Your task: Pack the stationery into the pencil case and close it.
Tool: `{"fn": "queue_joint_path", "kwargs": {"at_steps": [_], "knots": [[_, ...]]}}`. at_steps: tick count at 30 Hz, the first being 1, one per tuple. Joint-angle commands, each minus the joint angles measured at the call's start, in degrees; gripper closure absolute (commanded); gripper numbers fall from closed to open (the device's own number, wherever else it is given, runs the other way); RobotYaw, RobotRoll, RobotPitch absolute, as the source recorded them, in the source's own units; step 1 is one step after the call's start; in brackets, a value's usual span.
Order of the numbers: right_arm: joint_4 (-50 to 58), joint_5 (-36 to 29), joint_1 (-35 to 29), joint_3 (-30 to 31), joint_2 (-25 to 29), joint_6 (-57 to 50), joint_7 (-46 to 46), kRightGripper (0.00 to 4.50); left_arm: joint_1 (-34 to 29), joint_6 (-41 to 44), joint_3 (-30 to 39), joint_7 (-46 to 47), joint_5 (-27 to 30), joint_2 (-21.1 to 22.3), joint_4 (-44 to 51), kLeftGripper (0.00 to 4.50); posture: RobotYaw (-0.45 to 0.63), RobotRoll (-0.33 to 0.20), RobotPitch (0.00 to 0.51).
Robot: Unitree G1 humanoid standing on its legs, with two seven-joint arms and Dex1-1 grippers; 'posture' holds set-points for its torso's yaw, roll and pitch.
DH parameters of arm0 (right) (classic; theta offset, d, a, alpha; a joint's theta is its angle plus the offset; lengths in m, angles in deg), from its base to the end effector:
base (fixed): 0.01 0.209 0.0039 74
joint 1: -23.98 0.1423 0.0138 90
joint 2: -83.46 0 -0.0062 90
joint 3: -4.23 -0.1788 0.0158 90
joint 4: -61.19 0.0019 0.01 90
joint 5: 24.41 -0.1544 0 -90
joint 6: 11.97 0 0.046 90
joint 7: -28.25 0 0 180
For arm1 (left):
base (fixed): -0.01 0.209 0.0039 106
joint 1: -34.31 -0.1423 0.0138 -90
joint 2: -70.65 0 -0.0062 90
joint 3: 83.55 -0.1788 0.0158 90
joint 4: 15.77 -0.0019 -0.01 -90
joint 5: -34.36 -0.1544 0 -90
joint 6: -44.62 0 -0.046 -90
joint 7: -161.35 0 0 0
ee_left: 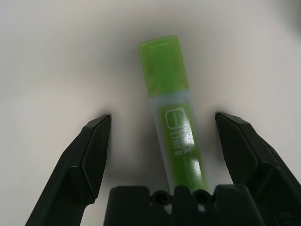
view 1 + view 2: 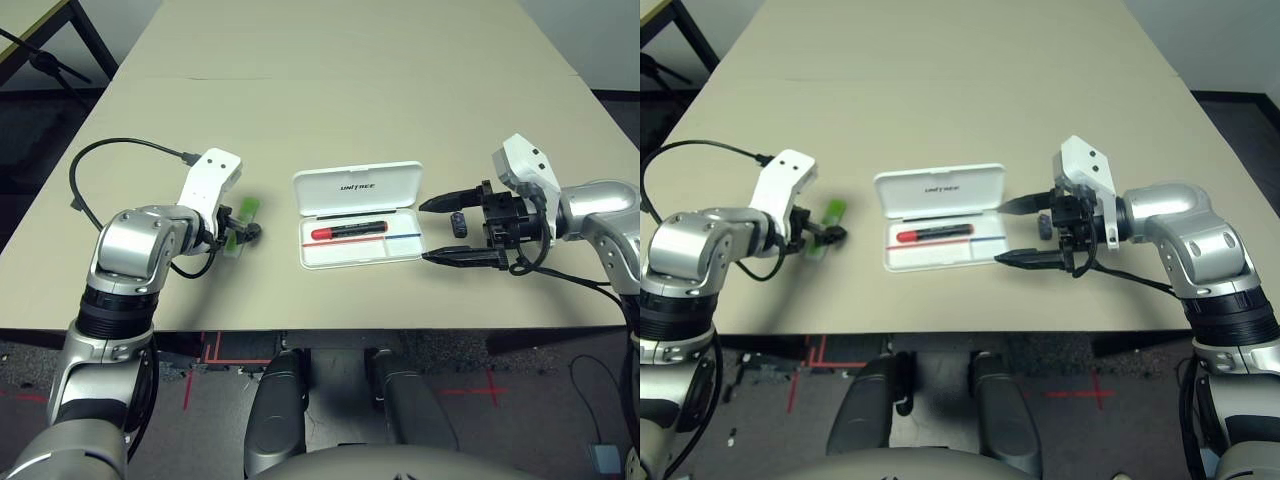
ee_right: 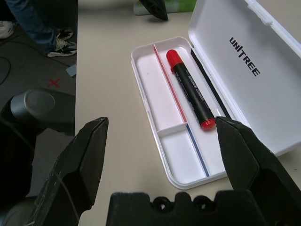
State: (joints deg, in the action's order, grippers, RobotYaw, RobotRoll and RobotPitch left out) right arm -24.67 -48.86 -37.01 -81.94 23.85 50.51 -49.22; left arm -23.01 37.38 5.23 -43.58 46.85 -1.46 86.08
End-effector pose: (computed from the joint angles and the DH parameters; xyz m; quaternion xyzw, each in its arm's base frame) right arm 0.2805 -0.2359 0.2118 -0.1765 0.1069 0.6284 0.7500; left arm 0.2692 0.2107 0.1929 0.1115 0.3594 -0.1362 0.9164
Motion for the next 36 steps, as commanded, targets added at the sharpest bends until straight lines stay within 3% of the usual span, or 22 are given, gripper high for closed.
{"fn": "queue_joint_path", "kwargs": {"at_steps": [1, 5, 9, 16, 20, 28, 36], "knots": [[-0.6, 0.4, -0.1, 0.7, -0.2, 1.0, 0.0, 0.00, -1.4, 0.0, -1.1, 0.3, 0.5, 0.3, -1.2, 0.61, 0.03, 0.000, 0.206], [-1.2, 0.8, 0.2, 0.9, -0.5, 1.7, 0.0, 0.00, -1.9, -0.7, -2.3, -0.4, 1.2, 2.2, 0.1, 2.03, 0.03, 0.000, 0.205], [-2.2, 1.2, 0.6, 1.2, -0.8, 2.5, -0.3, 0.00, -1.2, -2.9, -5.5, -4.3, 3.0, 7.4, 3.3, 3.43, 0.04, 0.000, 0.202], [-4.0, 2.1, 1.1, 1.7, -1.4, 4.1, -0.8, 0.00, 0.6, -11.9, -12.0, -15.8, 5.1, 20.4, 9.1, 3.42, 0.04, 0.000, 0.198], [-4.4, 2.4, 1.1, 1.6, -1.5, 4.5, -1.0, 0.00, 1.0, -16.9, -14.0, -22.3, 6.5, 23.8, 12.8, 3.42, 0.04, 0.000, 0.196], [-5.6, 3.5, 1.0, 1.8, -1.3, 5.9, -1.4, 0.00, 4.8, -18.0, -18.9, -28.8, 9.2, 21.6, 17.3, 3.42, 0.04, 0.000, 0.194], [-7.4, 5.3, 1.0, 2.4, -0.5, 8.1, -2.4, 0.00, 12.3, -23.2, -28.4, -29.5, 4.8, 12.2, 10.9, 3.42, 0.03, 0.000, 0.193]]}}
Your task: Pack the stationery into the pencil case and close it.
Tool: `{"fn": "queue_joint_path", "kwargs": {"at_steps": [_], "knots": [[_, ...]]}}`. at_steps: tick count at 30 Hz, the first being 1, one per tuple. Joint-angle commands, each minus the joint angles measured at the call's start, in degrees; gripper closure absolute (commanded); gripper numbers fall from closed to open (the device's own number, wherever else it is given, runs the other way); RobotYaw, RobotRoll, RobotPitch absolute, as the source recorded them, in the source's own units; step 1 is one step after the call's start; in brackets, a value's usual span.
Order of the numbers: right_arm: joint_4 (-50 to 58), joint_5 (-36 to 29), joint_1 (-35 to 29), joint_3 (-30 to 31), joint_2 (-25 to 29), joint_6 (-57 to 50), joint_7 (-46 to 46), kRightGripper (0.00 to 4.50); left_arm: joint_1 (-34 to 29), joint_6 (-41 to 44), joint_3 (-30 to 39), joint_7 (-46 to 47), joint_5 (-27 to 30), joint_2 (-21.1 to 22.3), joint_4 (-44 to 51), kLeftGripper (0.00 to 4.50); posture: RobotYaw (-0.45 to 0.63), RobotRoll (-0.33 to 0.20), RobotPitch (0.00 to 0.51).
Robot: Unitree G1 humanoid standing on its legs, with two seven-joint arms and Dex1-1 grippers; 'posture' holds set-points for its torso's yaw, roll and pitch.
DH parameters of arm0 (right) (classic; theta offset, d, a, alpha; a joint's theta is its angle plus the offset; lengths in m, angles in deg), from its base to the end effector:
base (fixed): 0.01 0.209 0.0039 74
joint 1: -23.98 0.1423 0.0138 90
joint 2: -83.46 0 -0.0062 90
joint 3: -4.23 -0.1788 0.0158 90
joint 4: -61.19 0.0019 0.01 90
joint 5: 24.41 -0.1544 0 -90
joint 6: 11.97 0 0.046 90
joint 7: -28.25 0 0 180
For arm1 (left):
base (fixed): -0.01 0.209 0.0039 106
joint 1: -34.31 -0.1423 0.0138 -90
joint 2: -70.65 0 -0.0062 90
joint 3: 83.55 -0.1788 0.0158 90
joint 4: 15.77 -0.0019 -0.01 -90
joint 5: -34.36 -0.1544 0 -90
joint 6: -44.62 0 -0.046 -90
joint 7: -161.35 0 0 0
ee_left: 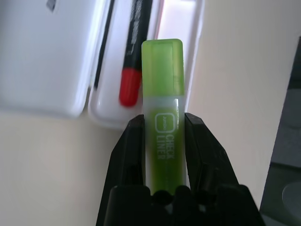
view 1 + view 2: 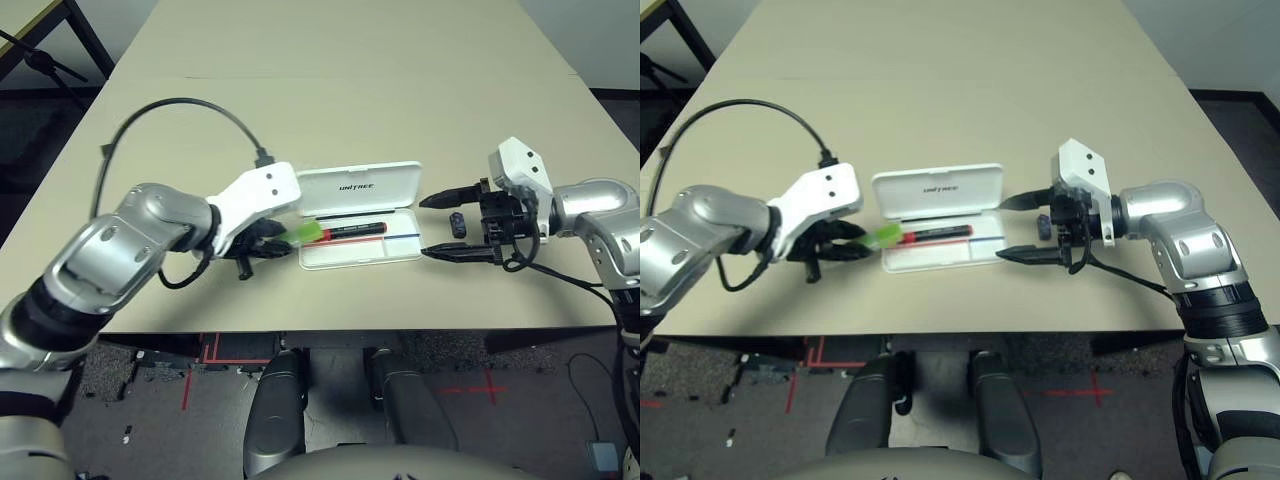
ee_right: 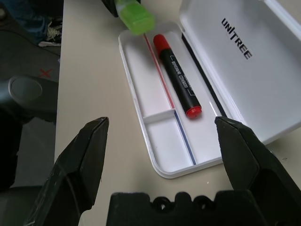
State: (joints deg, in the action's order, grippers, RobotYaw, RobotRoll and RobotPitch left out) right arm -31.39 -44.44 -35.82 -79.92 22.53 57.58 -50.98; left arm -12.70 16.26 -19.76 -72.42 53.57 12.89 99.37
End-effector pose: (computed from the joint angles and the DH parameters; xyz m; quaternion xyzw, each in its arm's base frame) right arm 0.2910 -0.2408 0.2003 -0.2011 0.1109 0.6248 0.7463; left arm 0.2562 0.1444 0.2292 0.3185 0.2489 -0.5187 0.7534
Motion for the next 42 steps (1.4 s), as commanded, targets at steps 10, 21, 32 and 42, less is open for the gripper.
{"fn": "queue_joint_path", "kwargs": {"at_steps": [10, 21, 32, 42], "knots": [[-0.5, 1.2, -1.0, 0.3, 1.6, 1.7, -0.3, 0.00, 6.7, -3.7, -10.6, -0.9, -6.3, -10.9, -8.5, 3.42, 0.01, 0.000, 0.198], [0.5, 1.2, -2.4, 0.2, 1.9, 1.9, 0.2, 0.00, 6.2, -3.4, -11.2, -0.5, -7.2, -13.4, -9.2, 3.42, 0.00, 0.000, 0.204], [0.1, 1.0, -1.7, 0.1, 1.5, 1.0, 0.8, 0.00, 6.5, -5.2, -5.6, -1.0, -7.1, -10.6, -8.7, 0.03, 0.01, 0.000, 0.197], [0.2, 0.8, -1.7, -0.5, 2.1, -0.6, 1.9, 0.00, 0.2, -10.3, 4.9, -8.3, -3.0, 2.4, -2.1, 0.03, 0.02, 0.000, 0.197]]}}
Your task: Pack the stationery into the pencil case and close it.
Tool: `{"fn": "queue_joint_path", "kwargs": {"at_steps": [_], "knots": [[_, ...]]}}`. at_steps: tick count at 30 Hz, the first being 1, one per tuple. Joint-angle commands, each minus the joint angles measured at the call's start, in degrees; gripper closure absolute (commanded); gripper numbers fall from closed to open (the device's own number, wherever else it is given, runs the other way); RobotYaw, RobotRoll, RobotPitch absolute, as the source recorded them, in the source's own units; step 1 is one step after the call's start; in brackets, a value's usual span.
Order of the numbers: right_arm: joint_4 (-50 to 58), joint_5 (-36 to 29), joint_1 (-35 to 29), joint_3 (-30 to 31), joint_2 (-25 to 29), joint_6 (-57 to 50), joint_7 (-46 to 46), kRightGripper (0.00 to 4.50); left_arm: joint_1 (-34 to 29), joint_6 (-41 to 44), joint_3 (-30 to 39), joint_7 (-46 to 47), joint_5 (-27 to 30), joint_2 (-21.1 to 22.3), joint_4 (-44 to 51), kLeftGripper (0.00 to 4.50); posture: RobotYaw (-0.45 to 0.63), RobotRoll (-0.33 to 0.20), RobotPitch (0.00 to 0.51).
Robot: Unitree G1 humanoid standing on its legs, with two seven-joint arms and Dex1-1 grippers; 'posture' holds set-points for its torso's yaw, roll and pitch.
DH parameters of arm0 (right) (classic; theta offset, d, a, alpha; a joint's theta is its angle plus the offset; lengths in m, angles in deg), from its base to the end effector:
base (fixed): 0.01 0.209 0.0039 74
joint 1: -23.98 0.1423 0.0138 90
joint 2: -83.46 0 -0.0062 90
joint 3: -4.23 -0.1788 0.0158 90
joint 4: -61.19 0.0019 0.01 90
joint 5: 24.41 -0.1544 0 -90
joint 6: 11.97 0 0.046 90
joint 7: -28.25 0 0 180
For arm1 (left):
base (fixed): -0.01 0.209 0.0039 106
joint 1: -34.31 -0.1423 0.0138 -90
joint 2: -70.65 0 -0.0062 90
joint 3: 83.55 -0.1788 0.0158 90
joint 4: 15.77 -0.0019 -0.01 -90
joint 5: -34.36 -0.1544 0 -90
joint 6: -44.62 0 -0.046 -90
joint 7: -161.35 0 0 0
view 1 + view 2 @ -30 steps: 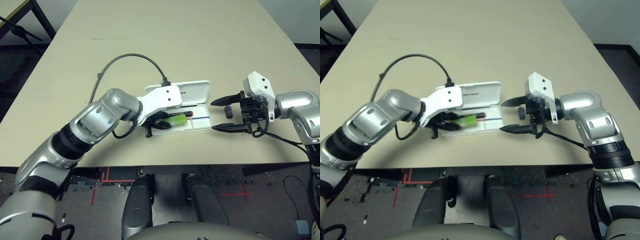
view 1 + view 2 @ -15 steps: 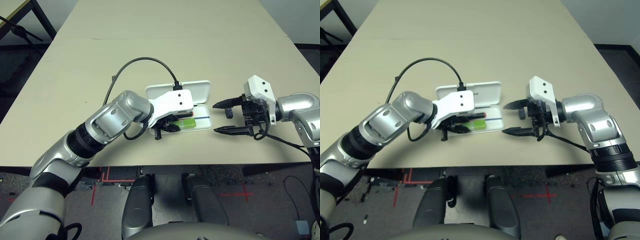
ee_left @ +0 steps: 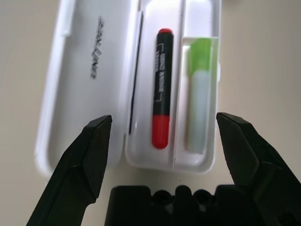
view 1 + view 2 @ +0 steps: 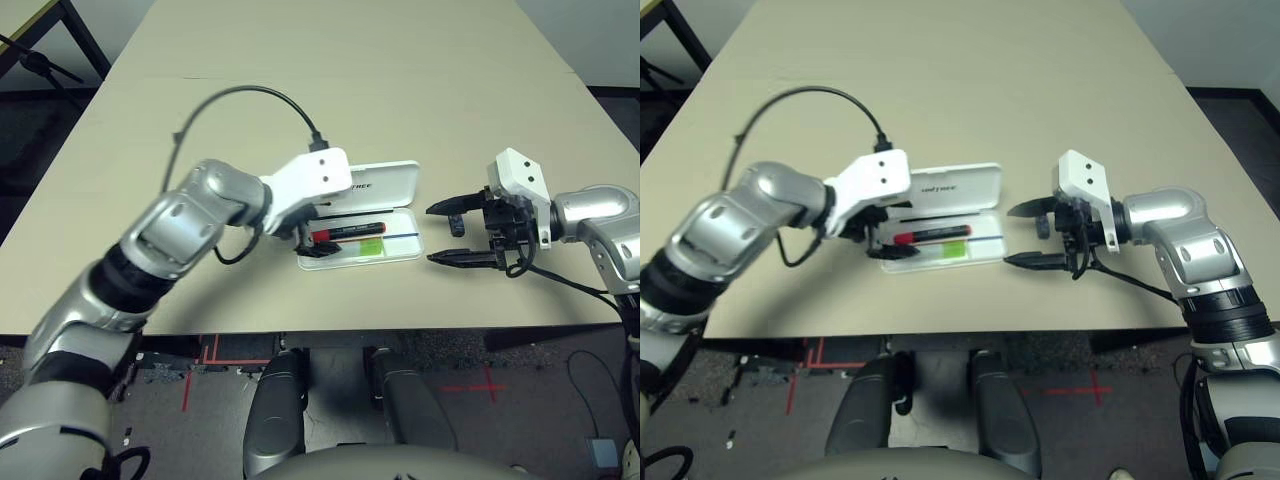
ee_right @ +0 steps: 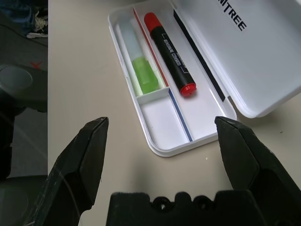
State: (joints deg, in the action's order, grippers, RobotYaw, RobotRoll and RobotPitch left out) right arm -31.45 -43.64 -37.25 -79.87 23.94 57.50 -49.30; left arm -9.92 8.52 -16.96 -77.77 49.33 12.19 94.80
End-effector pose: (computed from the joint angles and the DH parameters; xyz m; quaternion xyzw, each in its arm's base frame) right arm 0.2881 -0.2470 0.1964 -0.2079 0.1288 0.6045 0.7581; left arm 0.2678 0.1505 0.2495 0.3408 0.1911 -0.5263 0.7552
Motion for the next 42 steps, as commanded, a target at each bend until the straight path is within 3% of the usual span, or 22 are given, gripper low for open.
{"fn": "queue_joint_path", "kwargs": {"at_steps": [1, 5, 15, 20, 26, 31, 42], "knots": [[0.3, 0.0, -0.3, -0.5, 0.7, -0.6, 0.3, 0.00, -3.5, -3.7, 2.9, -3.8, 1.6, 4.2, 2.8, 0.03, 0.02, 0.000, 0.197], [-0.3, 0.1, -0.1, -0.3, 0.7, -0.4, 0.3, 0.00, -8.3, -10.3, 6.6, -8.9, 3.8, 7.7, 3.0, 0.03, 0.03, 0.000, 0.198], [-0.5, 1.7, 0.7, 0.5, 1.6, -2.2, 1.3, 0.00, -16.4, -11.5, 13.2, -8.7, 9.1, 7.6, 7.9, 0.03, 0.05, 0.000, 0.198], [3.8, 3.8, 0.5, -0.9, 3.8, -13.3, 9.6, 0.00, -20.9, -12.4, 16.9, -8.5, 10.8, 8.5, 10.1, 0.03, 0.06, 0.000, 0.198], [9.6, 5.2, 1.2, -1.9, 5.3, -31.5, 20.7, 0.00, -21.7, -13.7, 16.0, -7.7, 9.6, 8.0, 9.6, 0.03, 0.06, 0.000, 0.197], [10.6, 5.5, 3.5, -4.6, 0.6, -45.0, 31.7, 0.00, -21.2, -14.8, 14.0, -7.3, 8.5, 7.3, 8.9, 0.03, 0.05, 0.000, 0.203], [13.8, 4.8, 0.5, -7.0, -11.0, -55.1, 45.1, 0.00, -20.6, -15.4, 11.7, -7.0, 7.8, 6.1, 9.2, 0.03, 0.05, 0.000, 0.206]]}}
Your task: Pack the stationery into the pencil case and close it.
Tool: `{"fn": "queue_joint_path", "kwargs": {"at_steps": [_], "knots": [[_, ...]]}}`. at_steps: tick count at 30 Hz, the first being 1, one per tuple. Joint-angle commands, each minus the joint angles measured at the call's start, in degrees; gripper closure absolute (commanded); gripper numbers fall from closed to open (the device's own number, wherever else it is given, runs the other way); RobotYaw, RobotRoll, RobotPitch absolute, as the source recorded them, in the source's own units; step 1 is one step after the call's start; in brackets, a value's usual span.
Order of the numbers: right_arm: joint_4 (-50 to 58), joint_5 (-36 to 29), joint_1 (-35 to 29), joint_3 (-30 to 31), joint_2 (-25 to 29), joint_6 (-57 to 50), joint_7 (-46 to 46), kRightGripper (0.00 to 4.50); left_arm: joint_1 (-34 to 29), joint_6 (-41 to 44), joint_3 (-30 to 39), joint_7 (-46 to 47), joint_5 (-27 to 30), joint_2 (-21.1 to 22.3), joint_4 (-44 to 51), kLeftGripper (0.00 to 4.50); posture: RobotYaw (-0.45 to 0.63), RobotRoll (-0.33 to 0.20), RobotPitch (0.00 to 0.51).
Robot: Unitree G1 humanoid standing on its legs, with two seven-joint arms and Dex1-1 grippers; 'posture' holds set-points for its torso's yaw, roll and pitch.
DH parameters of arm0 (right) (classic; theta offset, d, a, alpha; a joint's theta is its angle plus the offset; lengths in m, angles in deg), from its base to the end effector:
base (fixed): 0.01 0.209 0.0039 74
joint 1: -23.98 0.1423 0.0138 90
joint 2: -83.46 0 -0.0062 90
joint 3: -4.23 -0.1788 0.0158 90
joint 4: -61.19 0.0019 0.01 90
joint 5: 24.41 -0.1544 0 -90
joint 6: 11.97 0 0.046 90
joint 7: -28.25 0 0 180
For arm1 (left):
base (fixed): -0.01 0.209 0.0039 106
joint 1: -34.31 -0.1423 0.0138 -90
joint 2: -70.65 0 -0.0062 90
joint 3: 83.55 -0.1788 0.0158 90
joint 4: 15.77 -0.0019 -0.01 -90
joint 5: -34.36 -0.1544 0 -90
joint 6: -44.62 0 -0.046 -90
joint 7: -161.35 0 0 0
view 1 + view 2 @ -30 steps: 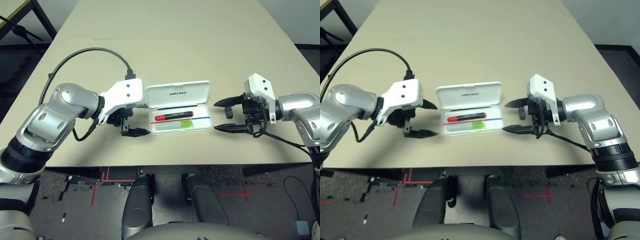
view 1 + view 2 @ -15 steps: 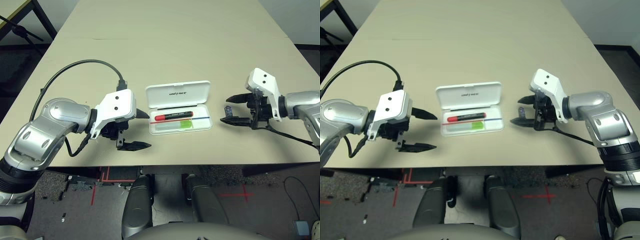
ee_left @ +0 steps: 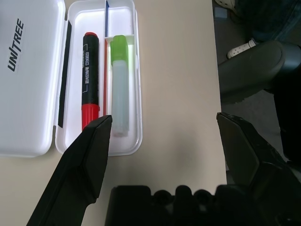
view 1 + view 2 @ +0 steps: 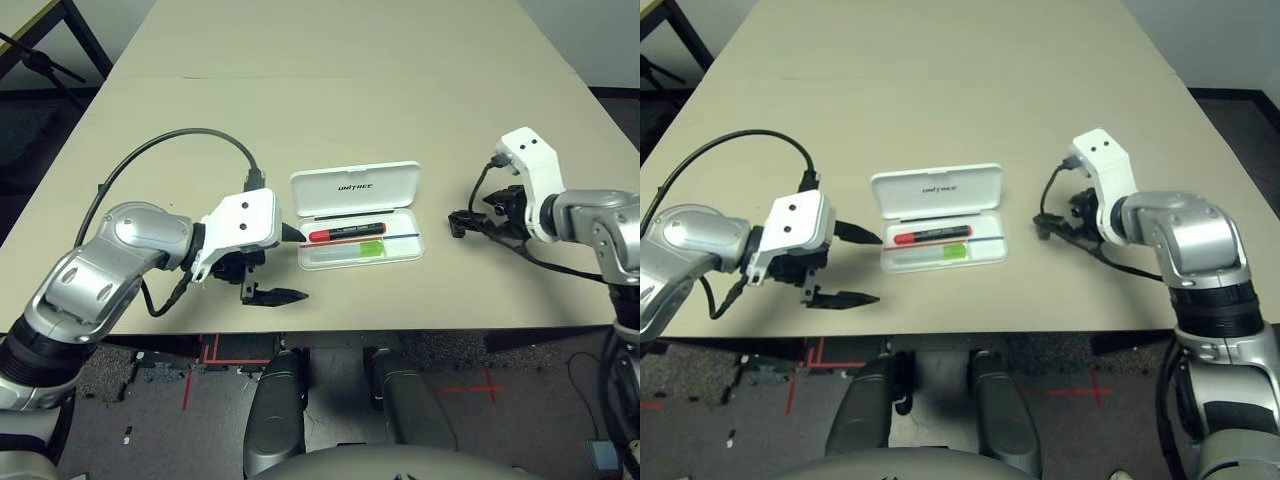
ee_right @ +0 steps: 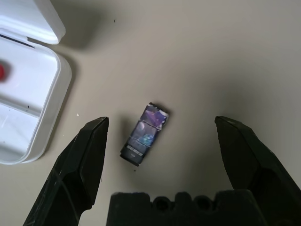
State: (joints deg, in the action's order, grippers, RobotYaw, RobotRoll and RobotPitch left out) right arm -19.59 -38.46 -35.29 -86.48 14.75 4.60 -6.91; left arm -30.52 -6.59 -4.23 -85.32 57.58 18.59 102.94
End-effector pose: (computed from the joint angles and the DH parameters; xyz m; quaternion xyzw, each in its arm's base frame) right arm 0.2713 -0.2293 0.1932 -0.0925 0.3239 0.2086 0.9181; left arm 0.2368 0.1871 0.2240 0.2918 0.1505 -0.6191 0.7134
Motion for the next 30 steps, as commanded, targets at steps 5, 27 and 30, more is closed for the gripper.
{"fn": "queue_joint_path", "kwargs": {"at_steps": [5, 27, 30], "knots": [[3.3, -0.5, -1.8, 0.9, -4.5, -3.9, 5.7, 0.00, -0.3, -0.1, -1.0, 0.9, -0.4, -0.1, 1.5, 0.03, 0.05, 0.000, 0.206], [3.5, -4.4, 0.1, 5.5, 4.3, 0.2, -1.2, 4.20, -0.7, 0.2, -1.4, 0.9, -0.2, 0.6, 2.1, 0.00, 0.05, 0.000, 0.206], [1.5, -5.8, 0.2, 6.8, 9.0, 6.6, -8.2, 4.20, -0.7, 0.0, -1.5, 0.7, -0.3, 0.7, 1.8, 0.00, 0.04, 0.000, 0.207]]}}
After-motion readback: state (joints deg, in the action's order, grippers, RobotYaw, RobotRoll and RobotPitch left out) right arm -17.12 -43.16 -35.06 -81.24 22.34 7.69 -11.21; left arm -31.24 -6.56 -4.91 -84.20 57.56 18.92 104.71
